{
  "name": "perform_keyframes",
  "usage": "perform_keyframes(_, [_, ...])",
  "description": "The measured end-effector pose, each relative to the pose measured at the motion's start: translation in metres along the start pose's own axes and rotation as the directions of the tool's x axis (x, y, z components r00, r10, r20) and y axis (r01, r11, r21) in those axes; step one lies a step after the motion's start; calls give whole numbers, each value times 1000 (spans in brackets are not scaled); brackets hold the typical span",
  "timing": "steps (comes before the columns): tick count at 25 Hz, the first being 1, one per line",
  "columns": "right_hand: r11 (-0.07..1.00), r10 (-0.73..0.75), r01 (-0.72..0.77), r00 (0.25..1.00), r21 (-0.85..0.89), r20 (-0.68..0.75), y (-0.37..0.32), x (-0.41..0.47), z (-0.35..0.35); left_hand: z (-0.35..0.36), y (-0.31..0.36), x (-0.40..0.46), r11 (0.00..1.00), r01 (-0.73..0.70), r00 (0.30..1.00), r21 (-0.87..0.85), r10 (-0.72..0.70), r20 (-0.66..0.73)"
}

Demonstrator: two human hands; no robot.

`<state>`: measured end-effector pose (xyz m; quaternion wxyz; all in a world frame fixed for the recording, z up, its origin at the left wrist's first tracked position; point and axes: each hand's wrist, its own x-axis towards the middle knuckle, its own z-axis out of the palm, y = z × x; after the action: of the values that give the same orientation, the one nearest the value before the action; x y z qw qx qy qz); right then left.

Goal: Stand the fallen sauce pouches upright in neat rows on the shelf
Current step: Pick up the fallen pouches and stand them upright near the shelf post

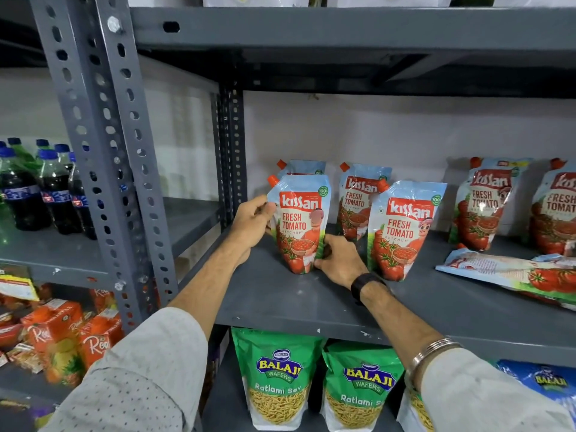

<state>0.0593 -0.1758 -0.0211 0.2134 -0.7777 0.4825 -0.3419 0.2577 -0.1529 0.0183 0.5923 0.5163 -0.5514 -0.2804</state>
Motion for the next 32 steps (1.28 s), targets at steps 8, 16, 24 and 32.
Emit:
perform_keyframes(8, [991,104,-102,994,82,-24,16,-36,-32,4,-6,-50,978,-74,980,195,108,-169])
perform_keyframes(16, [917,317,-174,864,360,-392,92,-68,-132,149,21,-80,918,-94,925,384,-62,374])
perform_keyframes(24, [935,188,-134,972,329,-138,106,-43,-123,187,14,-60,933,30,988,359,-82,129])
perform_keyframes(32, [948,162,-119,979,295,-124,81,-38,-97,156,4,-57,929,46,995,366,-77,70])
